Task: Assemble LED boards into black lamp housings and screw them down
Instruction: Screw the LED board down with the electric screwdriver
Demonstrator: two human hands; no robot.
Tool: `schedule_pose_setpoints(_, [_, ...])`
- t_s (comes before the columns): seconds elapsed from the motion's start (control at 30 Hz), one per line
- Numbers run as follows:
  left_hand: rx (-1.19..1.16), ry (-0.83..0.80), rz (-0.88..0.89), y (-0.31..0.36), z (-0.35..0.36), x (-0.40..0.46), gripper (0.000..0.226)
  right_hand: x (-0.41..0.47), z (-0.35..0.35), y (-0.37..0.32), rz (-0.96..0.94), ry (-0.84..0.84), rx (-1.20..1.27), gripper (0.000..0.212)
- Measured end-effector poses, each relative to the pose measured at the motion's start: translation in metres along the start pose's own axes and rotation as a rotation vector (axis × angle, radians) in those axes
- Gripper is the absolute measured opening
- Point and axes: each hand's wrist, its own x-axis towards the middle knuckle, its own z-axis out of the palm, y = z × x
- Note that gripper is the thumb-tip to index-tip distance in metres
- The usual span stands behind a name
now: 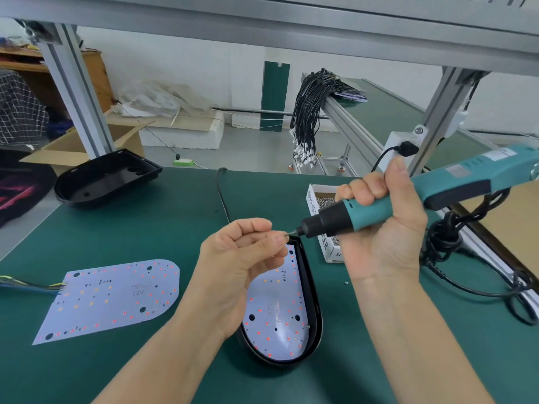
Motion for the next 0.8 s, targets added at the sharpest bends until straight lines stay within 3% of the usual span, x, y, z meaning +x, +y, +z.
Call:
schedule_pose_setpoints(0.23, [0.223, 0.004, 0.057, 0.001, -0.001, 0.007, 0.033, 0.002, -0.007, 0.0, 0.014, 0.02, -0.007, 0.025])
schedule_pose_setpoints(0.53, [0.268, -0.021, 0.079, 0.001, -0.002, 0.015, 0.026, 0.007, -0.009, 0.002, 0.026, 0.058, 0.035, 0.025])
schedule_pose_setpoints(0.73, [0.33, -0.066, 0.05, 0.007, 0.0, 0.013, 0.056, 0.011, -0.009, 0.005, 0.017, 0.072, 0.029, 0.024])
schedule_pose_setpoints(0.8, [0.345, 0.014, 0.102, 0.013, -0.007, 0.014, 0.051, 0.014, -0.011, 0.006, 0.021, 0.072, 0.03, 0.025])
